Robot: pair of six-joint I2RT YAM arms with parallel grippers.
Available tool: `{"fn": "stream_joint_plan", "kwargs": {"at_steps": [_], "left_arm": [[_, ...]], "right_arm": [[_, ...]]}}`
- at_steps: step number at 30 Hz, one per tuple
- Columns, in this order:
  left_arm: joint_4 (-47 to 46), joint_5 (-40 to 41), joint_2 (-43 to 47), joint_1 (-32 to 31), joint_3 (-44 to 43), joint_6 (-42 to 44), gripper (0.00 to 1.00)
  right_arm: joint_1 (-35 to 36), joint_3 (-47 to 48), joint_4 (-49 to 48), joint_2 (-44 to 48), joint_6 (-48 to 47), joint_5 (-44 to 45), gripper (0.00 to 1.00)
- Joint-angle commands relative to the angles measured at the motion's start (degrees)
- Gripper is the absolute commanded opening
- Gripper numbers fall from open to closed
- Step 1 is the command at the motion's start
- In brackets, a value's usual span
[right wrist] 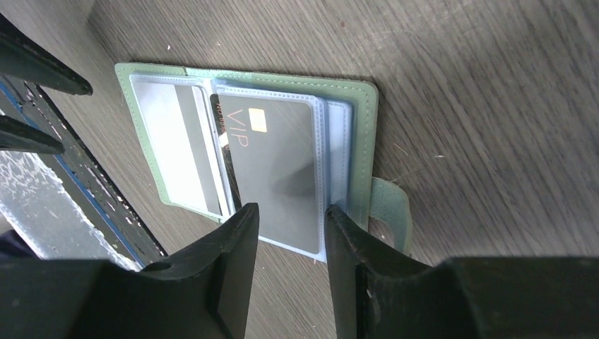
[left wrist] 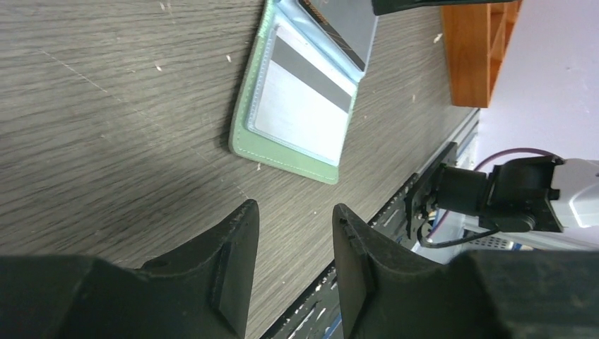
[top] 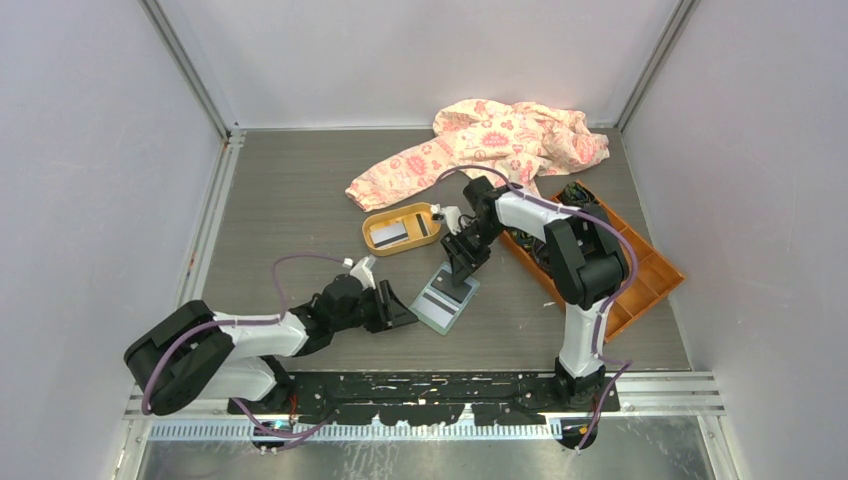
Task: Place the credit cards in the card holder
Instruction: Turn over the card slot in the card holder.
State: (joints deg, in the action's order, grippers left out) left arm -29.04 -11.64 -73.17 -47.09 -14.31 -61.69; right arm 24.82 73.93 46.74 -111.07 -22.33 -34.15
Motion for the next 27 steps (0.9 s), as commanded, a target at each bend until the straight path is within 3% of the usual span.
{"fn": "stream_joint_plan", "kwargs": {"at_steps": [1, 13, 27], "left_arm": [[5.6, 3.8, -0.2, -0.4, -2.8, 1.9, 0.43], [8.4, 3.9, -2.4, -0.4, -5.3, 3.8, 0.43], [9.2, 3.9, -5.9, -0.4, -7.9, 5.0, 0.42]], "right_arm": [[0.4, 2.5, 2.9, -1.1, -0.8, -2.6, 0.44], [-1.2, 5.0, 7.8, -1.7, 0.0, -14.9, 0.34], [-0.9, 2.9, 1.9, -2.5, 4.2, -0.9, 0.38]]}}
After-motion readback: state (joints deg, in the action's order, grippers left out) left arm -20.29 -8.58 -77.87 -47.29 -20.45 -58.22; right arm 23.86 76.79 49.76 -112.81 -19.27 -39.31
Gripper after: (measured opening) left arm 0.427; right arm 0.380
